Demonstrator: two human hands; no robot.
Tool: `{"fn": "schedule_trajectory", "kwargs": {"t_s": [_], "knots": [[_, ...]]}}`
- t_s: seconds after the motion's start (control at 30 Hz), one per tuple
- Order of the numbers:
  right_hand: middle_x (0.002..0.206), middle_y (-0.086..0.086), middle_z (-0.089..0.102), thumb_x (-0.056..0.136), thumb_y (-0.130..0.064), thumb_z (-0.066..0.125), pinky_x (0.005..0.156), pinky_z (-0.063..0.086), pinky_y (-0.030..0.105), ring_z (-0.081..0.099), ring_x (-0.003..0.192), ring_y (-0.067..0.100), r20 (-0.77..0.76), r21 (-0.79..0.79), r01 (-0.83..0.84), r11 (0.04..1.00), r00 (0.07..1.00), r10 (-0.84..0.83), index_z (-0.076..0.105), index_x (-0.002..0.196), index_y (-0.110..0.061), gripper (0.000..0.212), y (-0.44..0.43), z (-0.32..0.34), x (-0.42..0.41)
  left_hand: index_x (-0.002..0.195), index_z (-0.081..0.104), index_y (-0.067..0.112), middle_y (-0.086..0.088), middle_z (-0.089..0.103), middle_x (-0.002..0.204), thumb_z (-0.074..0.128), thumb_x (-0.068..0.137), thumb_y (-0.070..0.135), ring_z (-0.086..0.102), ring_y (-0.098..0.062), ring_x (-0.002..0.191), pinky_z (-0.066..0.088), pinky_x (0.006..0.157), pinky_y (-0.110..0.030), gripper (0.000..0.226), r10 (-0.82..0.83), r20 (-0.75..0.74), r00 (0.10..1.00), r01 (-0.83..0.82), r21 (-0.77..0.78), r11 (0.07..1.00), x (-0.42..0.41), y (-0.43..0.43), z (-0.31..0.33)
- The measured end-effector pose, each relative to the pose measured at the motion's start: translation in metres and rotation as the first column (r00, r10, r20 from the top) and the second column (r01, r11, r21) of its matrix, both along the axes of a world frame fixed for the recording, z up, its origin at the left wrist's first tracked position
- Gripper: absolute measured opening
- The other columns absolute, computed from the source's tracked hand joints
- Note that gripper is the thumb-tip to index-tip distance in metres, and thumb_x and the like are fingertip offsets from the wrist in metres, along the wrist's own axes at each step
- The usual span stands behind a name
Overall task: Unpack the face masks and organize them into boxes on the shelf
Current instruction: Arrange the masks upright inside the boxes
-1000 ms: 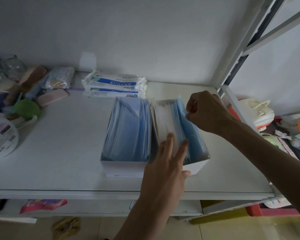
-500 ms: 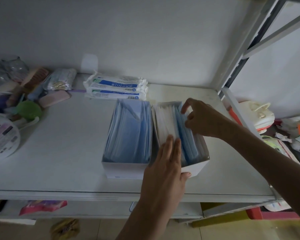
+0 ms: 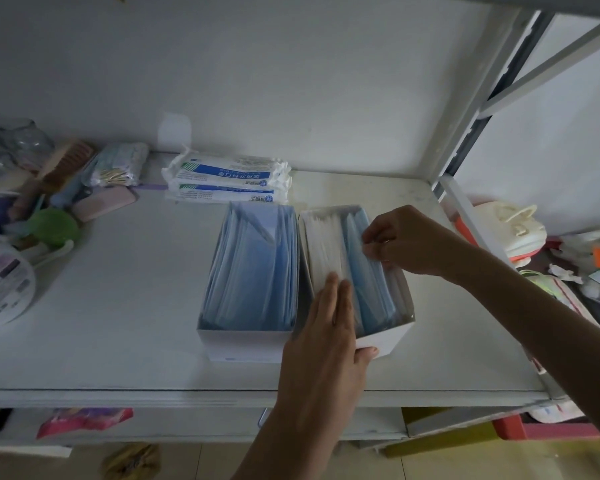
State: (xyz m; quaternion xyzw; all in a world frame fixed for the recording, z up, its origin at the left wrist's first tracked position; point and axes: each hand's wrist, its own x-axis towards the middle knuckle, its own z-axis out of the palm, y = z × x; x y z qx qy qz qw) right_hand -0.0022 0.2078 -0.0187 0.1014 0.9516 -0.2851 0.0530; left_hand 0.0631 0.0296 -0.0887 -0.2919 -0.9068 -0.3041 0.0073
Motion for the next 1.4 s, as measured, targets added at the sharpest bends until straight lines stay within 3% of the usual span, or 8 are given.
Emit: {"fn": "schedule_trajectory", "kwargs": {"t_s": [0.2, 0.37, 0.53, 0.6, 0.83, 1.03, 1.17, 1.4], "knots": [[0.094, 0.007, 0.072, 0.085, -0.01, 0.068, 0.082, 0.059, 0.04, 0.069, 0.082, 0.023, -0.017, 0.012, 0.002, 1.0, 1.0, -0.002, 0.072, 0.103, -0.009, 0.019, 0.0, -0.003, 0.001, 0.143, 0.042, 0.018, -0.005, 0.048, 0.144, 0.085, 0.055, 0.052, 0.059, -0.019, 0.119, 0.053, 0.078, -0.028, 0.104, 0.013, -0.011, 1.0, -0.013, -0.071, 0.997, 0.0, 0.003, -0.004], [0.09, 0.017, 0.069, 0.083, -0.004, 0.068, 0.072, 0.058, 0.034, 0.067, 0.073, 0.024, -0.063, 0.01, -0.009, 1.0, 0.998, 0.01, 0.058, 0.115, -0.014, 0.035, -0.003, -0.005, 0.002, 0.152, 0.006, 0.033, 0.005, 0.001, 0.161, 0.06, 0.086, 0.049, 0.018, -0.015, 0.145, 0.032, 0.106, -0.03, 0.087, -0.03, -0.049, 0.998, 0.027, -0.058, 0.998, -0.001, 0.003, -0.006], [0.081, 0.014, 0.07, 0.089, -0.011, 0.061, 0.062, 0.056, 0.026, 0.064, 0.061, 0.017, -0.072, 0.094, -0.039, 0.995, 0.996, 0.046, 0.068, 0.087, -0.007, 0.008, -0.004, -0.007, -0.001, 0.149, 0.029, 0.018, 0.001, 0.017, 0.159, 0.07, 0.079, 0.047, 0.033, -0.016, 0.14, 0.035, 0.098, -0.025, 0.086, 0.018, -0.037, 0.999, -0.02, -0.048, 0.999, -0.001, 0.002, -0.003], [0.079, 0.013, 0.07, 0.086, -0.022, 0.067, 0.063, 0.053, 0.025, 0.06, 0.061, 0.015, -0.045, 0.153, -0.055, 0.987, 0.997, 0.062, 0.069, 0.084, -0.002, 0.021, -0.004, -0.009, -0.002, 0.15, 0.025, 0.017, 0.002, 0.012, 0.16, 0.068, 0.082, 0.047, 0.028, -0.014, 0.142, 0.031, 0.101, -0.023, 0.086, 0.006, -0.053, 0.999, -0.009, -0.053, 0.999, -0.002, 0.001, -0.003], [0.093, 0.017, 0.066, 0.084, -0.007, 0.068, 0.067, 0.059, 0.038, 0.065, 0.073, 0.029, -0.081, 0.12, -0.108, 0.987, 0.99, 0.119, 0.053, 0.113, -0.016, 0.034, 0.004, -0.01, 0.007, 0.153, 0.008, 0.02, 0.006, -0.006, 0.161, 0.054, 0.089, 0.052, 0.014, -0.01, 0.146, 0.029, 0.109, -0.023, 0.086, -0.02, -0.023, 1.0, 0.017, -0.103, 0.995, -0.003, 0.001, 0.005], [0.095, 0.011, 0.07, 0.083, -0.014, 0.061, 0.074, 0.058, 0.035, 0.067, 0.08, 0.022, -0.038, 0.276, -0.113, 0.955, 0.991, 0.129, 0.072, 0.093, -0.004, 0.018, -0.009, -0.014, 0.003, 0.143, 0.041, 0.012, -0.003, 0.029, 0.156, 0.07, 0.075, 0.055, 0.047, -0.015, 0.131, 0.047, 0.092, -0.025, 0.086, 0.011, -0.084, 0.996, -0.025, -0.171, 0.985, -0.003, 0.001, 0.003], [0.089, -0.002, 0.062, 0.074, -0.012, 0.064, 0.065, 0.039, 0.023, 0.057, 0.079, 0.017, -0.21, 0.18, 0.005, 0.984, 0.977, 0.033, 0.074, 0.093, -0.018, 0.022, -0.011, -0.005, 0.003, 0.152, 0.013, 0.023, 0.009, -0.002, 0.161, 0.048, 0.085, 0.065, 0.024, -0.006, 0.141, 0.032, 0.106, -0.021, 0.086, 0.011, -0.061, 0.998, -0.023, -0.209, 0.978, -0.005, -0.002, 0.007], [0.064, -0.009, 0.059, 0.073, -0.012, 0.064, 0.045, 0.034, 0.007, 0.05, 0.05, 0.003, -0.349, -0.148, 0.216, 0.965, 0.902, -0.255, 0.077, 0.084, -0.025, 0.022, -0.008, 0.009, 0.013, 0.149, 0.02, 0.026, 0.008, 0.007, 0.16, 0.059, 0.08, 0.06, 0.023, -0.007, 0.143, 0.035, 0.103, -0.022, 0.087, 0.021, -0.103, 0.994, -0.042, -0.206, 0.978, -0.001, 0.008, 0.014]]}}
